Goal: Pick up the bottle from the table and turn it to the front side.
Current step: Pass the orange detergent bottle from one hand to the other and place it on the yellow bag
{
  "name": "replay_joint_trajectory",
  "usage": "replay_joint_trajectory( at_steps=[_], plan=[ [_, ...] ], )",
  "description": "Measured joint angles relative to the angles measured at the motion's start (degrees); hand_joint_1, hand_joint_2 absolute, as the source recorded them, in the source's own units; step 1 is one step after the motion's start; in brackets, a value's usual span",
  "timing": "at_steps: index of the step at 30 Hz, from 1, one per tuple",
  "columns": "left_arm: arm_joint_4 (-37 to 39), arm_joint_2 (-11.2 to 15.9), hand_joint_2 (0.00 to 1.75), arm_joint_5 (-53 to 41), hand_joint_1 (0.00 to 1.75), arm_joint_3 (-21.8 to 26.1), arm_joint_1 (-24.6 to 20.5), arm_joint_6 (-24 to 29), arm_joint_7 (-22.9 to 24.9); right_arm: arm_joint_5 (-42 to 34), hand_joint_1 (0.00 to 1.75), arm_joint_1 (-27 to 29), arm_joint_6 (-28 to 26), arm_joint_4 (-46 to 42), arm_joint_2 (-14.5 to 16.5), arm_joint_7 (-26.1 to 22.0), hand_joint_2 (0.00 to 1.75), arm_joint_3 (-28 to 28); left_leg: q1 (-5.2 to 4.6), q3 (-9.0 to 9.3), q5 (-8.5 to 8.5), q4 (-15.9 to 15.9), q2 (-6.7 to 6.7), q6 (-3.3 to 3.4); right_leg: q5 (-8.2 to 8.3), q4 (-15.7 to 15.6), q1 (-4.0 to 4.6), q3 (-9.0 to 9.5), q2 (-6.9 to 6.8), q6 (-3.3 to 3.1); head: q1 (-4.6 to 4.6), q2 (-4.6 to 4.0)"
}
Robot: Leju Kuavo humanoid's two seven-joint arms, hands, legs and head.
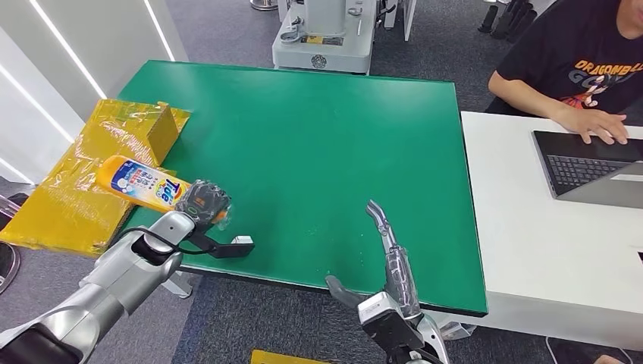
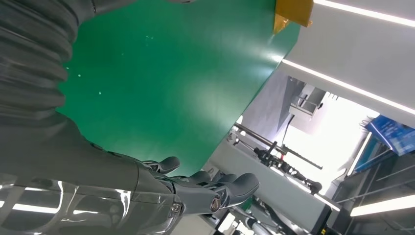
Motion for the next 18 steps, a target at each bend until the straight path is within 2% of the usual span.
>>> replay_joint_trajectory(
  at_steps=[7, 12, 16, 18],
  plan=[
    [0.0, -0.6, 1.75, 0.7, 1.75, -0.1, 0.0, 0.0, -8.1, 0.3, 0.00, 0.0, 0.7, 0.0, 0.3, 0.0, 1.75, -0.2, 0.01, 0.01, 0.00, 0.0, 0.00, 0.00, 0.00, 0.0, 0.00, 0.00, 0.00, 0.00, -0.01, 0.00],
    [0.0, -0.9, 1.75, 1.4, 1.75, -0.1, -0.1, -0.2, -10.4, 0.3, 0.00, 0.1, 0.7, -0.5, 0.3, 0.0, 1.75, -0.5, 0.01, 0.02, 0.00, 0.0, 0.01, 0.00, 0.00, 0.0, 0.00, -0.01, 0.01, 0.00, -0.01, 0.00],
    [0.0, -1.1, 1.75, 1.7, 0.03, 0.0, -0.1, -0.2, -9.8, 0.3, 0.00, 0.2, 0.7, -0.9, 0.3, 0.0, 1.75, -0.8, 0.01, 0.02, 0.00, 0.0, 0.01, 0.00, 0.00, 0.0, 0.00, -0.01, 0.01, 0.00, 0.00, 0.00],
    [0.0, -1.3, 1.75, 1.3, 0.00, 0.1, -0.2, -0.2, -8.0, 0.3, 0.00, 0.3, 0.7, -1.0, 0.3, -0.1, 1.75, -0.9, 0.01, 0.02, 0.00, 0.0, 0.01, 0.00, 0.00, 0.0, 0.00, -0.01, 0.01, 0.00, 0.00, 0.00]
  ],
)
